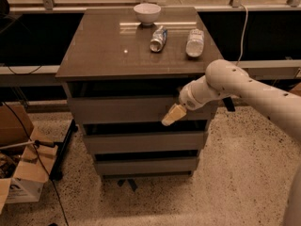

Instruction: Open top drawer

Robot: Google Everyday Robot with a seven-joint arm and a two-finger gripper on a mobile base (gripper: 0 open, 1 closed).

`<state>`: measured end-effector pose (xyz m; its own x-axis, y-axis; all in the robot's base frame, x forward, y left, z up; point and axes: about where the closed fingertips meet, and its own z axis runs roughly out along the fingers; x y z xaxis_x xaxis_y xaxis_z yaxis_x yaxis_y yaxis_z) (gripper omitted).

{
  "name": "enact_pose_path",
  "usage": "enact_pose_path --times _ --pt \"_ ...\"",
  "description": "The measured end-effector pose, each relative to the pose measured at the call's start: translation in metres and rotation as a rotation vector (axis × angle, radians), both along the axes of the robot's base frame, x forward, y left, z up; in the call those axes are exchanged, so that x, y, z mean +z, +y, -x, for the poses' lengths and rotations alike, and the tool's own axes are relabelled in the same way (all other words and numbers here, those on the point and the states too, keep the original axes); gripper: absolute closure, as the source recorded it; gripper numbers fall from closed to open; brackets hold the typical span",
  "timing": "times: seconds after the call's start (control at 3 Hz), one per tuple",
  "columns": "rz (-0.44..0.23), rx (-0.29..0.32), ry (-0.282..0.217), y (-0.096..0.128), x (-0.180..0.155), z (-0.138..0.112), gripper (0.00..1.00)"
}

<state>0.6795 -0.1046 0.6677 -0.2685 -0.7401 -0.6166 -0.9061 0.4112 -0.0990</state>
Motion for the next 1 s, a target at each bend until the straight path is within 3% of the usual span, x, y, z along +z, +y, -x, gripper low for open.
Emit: enact_pose_path --times 0.67,1.0 --pt "0.037 -0.056 0.025 -0.03 0.016 0.028 0.64" --pt "0.037 -0.056 0.025 -0.03 0.016 0.027 0.87"
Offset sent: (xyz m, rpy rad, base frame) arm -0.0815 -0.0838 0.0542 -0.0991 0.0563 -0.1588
